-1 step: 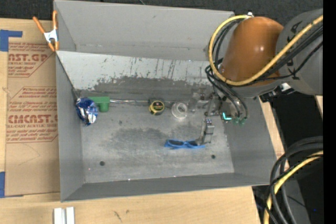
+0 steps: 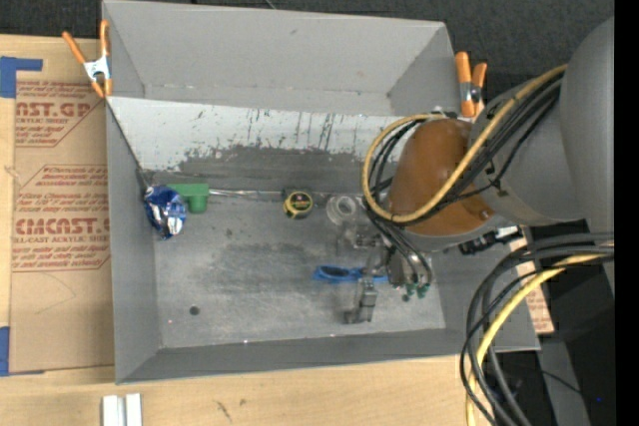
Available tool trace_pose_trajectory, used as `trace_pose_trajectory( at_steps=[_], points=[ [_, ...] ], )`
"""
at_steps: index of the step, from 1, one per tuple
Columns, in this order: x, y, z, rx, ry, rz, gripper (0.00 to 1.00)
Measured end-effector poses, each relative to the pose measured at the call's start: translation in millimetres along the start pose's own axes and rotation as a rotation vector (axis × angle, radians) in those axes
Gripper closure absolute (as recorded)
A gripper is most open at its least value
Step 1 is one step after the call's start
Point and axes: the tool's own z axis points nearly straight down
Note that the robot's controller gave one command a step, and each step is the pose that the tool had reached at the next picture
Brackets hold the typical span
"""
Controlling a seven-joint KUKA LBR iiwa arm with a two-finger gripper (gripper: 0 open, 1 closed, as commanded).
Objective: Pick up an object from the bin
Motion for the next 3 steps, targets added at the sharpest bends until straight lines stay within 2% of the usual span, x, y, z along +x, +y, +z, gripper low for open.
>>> trace_pose_trajectory(
  at_steps=[1, 2, 3],
  points=[
    [-5.1, 12.0, -35.9, 0.001, -0.011, -0.042, 0.0],
    [22.0, 14.3, -33.7, -0.001, -0.005, 0.187, 0.0],
    [15.4, -1.3, -3.5, 0.0, -0.005, 0.31, 0.0]
  ],
)
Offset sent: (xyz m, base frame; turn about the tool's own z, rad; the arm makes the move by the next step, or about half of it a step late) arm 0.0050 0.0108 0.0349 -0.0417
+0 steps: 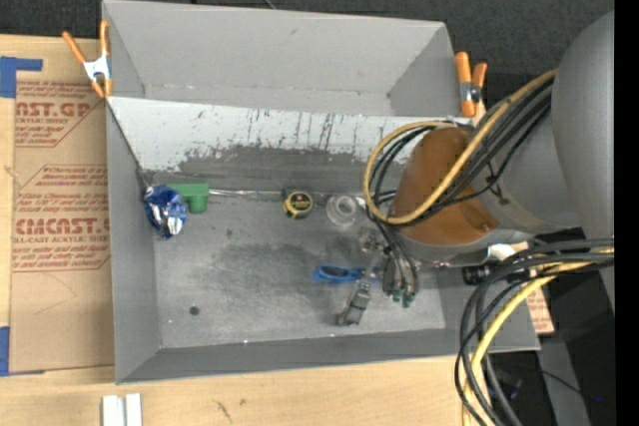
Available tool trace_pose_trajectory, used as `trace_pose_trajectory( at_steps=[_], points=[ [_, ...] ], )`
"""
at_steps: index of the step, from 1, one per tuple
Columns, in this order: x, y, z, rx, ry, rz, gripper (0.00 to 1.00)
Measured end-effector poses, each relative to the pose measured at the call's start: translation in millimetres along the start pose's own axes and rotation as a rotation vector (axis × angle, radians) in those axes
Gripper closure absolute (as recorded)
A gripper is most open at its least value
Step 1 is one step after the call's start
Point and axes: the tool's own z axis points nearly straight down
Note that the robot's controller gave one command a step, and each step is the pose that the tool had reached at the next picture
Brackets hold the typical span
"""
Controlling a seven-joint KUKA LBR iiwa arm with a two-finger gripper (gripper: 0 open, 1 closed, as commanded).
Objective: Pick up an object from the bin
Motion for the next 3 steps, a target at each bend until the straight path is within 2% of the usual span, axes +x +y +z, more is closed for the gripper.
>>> trace_pose_trajectory(
  at_steps=[1, 2, 3],
  points=[
    [20.9, 21.7, -0.4, -0.001, 0.0, 0.079, 0.0],
    [20.4, 21.2, -0.6, -0.001, -0.001, 0.079, 1.0],
    [19.7, 22.3, -62.3, -0.003, -0.007, 0.077, 1.0]
  ],
)
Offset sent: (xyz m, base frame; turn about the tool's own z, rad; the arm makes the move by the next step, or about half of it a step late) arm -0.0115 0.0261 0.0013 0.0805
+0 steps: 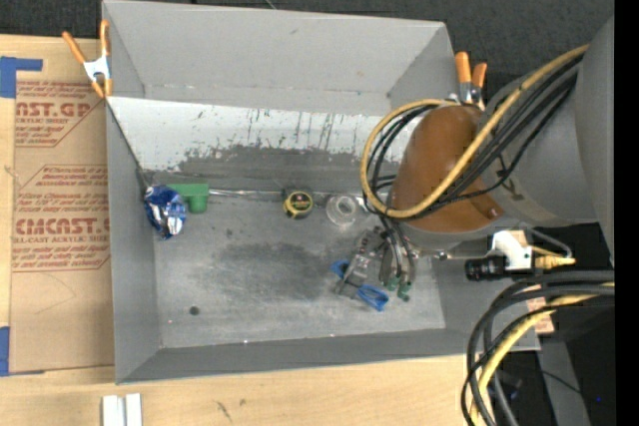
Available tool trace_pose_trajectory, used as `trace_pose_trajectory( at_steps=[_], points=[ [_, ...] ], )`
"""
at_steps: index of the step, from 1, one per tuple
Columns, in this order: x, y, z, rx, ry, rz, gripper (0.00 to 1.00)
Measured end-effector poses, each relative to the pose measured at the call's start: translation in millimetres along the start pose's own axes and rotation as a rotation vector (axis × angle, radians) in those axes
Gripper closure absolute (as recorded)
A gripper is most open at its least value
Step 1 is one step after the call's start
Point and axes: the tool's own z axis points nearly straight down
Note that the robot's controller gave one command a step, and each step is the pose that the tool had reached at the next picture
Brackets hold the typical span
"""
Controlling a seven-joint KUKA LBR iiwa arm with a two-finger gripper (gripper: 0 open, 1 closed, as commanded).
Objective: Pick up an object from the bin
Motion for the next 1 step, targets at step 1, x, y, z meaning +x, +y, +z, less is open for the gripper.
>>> trace_pose_trajectory(
  at_steps=[1],
  points=[
    [-1.1, 1.0, -49.0, 0.0, 0.0, -0.001, 1.0]
  ],
)
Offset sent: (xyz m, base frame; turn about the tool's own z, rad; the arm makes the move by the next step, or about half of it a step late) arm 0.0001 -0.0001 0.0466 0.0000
